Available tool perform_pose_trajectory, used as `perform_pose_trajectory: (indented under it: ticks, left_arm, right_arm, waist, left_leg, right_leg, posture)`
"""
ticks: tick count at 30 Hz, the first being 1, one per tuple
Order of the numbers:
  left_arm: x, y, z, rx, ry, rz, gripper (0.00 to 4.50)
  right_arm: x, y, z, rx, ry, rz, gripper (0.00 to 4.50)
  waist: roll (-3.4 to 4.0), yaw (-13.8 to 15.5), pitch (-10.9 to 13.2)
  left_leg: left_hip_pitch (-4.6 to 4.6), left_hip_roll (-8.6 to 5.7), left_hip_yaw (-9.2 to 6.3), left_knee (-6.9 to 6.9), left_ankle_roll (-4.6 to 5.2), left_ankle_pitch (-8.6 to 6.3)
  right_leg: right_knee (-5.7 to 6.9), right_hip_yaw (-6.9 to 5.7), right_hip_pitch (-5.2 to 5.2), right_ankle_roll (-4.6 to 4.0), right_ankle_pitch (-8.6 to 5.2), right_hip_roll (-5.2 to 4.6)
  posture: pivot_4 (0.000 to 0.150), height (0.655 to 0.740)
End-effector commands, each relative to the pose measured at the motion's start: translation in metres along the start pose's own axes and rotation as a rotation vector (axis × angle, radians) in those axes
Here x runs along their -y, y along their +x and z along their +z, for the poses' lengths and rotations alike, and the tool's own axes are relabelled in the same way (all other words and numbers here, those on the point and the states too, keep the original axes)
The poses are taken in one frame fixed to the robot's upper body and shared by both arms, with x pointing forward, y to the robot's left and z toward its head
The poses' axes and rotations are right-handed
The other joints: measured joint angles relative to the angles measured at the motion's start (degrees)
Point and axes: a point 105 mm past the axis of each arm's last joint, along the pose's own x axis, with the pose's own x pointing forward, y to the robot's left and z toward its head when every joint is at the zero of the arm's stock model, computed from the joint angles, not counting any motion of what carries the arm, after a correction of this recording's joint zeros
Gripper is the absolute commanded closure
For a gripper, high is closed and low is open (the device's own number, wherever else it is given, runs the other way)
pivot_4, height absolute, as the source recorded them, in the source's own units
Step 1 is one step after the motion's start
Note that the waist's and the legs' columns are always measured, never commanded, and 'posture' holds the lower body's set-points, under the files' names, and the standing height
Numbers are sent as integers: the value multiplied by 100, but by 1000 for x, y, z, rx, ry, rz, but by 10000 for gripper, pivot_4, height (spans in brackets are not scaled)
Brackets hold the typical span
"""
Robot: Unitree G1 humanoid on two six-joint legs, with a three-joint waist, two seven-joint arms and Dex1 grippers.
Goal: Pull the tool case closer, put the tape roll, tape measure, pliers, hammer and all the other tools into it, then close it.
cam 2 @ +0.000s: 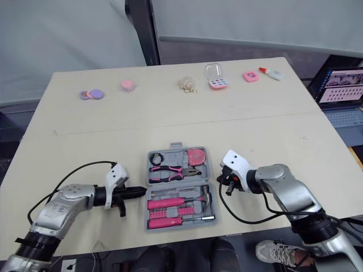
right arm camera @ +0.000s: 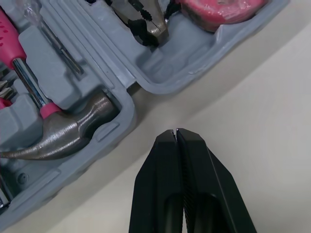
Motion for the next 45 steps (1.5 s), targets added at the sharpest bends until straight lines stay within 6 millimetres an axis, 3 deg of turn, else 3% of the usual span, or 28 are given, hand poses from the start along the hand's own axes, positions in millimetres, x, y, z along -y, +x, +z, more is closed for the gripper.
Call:
perform_pose_trajectory:
  ticks: [1,17,45]
  left_arm:
    - [0,5,3,13,21,-2,45000]
    - [11,25,5,32,38,-32,45000]
    - [31,17,3,20,-14,-75,45000]
  right_arm:
    - [0,5,9,16,-12,-12,43800]
    - [-11,25,15,33,-1,28,43800]
    - [-39,24,15,38,8,92,43800]
  waist:
    - [0,1,0]
    - [1,23,-1]
    - [2,-14,-1]
  left_leg:
    - [1,0,0,1,0,0]
    - [0,-3,0,15,0,0]
    - [2,-1,-10,10,0,0]
  right_leg:
    - [1,0,0,0,0,0]
    - [6,-3,9,1,1,-2]
    - [3,0,8,1,1,0]
  posture:
    - [1500,7400]
    - [1500,7400]
    - [1500,7400]
